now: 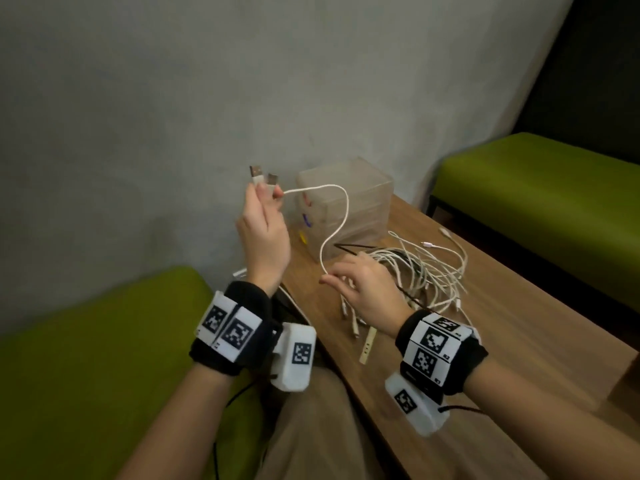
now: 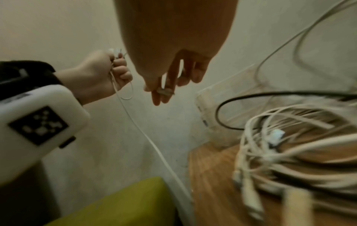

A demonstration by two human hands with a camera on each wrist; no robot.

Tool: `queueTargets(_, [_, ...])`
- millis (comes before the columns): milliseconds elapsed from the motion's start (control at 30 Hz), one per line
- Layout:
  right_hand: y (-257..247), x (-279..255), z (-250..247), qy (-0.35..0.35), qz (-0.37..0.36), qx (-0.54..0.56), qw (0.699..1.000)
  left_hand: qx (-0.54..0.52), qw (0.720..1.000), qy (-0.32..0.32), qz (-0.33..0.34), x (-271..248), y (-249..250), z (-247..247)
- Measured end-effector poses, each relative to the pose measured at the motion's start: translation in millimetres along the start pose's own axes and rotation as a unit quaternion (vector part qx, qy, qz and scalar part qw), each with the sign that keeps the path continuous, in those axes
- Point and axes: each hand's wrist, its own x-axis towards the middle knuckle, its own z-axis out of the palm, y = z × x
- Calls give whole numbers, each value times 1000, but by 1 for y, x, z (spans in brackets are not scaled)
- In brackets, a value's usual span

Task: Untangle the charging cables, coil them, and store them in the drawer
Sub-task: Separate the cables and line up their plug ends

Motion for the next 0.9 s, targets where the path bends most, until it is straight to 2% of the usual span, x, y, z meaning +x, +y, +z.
queueTargets(67, [-13, 13, 15, 19, 7, 48, 999, -4, 1000, -16, 8, -7, 3, -9])
queueTargets(100, [-21, 19, 25, 14, 2, 71, 997, 4, 1000, -21, 14, -9, 3, -18])
queueTargets(133, [-26, 23, 35, -21, 0, 77, 997, 20, 999, -24, 26, -9, 2, -27])
queueTargets(167, [-29, 24, 45, -84, 6, 61, 995, 41, 998, -27, 44, -8, 0, -37])
queueTargets(233, [-29, 24, 56, -241, 50, -12, 969, 71, 995, -29, 66, -5, -5, -56])
queueTargets(267, [-25, 23, 55, -277, 79, -41, 957, 76, 995, -28, 67, -5, -7, -64])
queueTargets(300, [-22, 25, 51, -272, 102, -56, 955, 78, 995, -23, 63, -4, -10, -72])
queueTargets(333, [-19, 27, 45, -218, 110, -57, 968, 72, 996, -21, 50, -4, -12, -76])
queueTargets(400, [-22, 33, 36, -54, 71, 3, 996, 33, 999, -36, -3, -7, -16, -79])
queueTargets(433, [-29, 36, 32, -5, 37, 55, 998, -8, 998, -46, -37, -9, -16, -75])
queueTargets(467, [-37, 38, 30, 2, -1, 97, 995, -46, 995, -52, -69, -12, -16, -68])
queueTargets(533, [-52, 38, 30, -52, -60, 139, 987, -66, 991, -71, -93, -21, -16, -54])
queueTargets(600, [-57, 32, 35, -97, -51, 181, 977, -59, 989, -114, -78, -30, -15, -40])
queueTargets(667, [-54, 26, 37, -79, -19, 203, 976, -74, 984, -145, -74, -35, -14, -31])
queueTargets(733, [-51, 24, 37, -65, -21, 169, 983, -92, 982, -146, -78, -37, -14, -25])
queueTargets(833, [-47, 30, 30, -89, -40, 125, 987, -74, 980, -162, -93, -40, -17, -16])
queueTargets(900, [-39, 34, 19, -74, -38, 123, 989, -66, 978, -182, -78, -42, -17, -10])
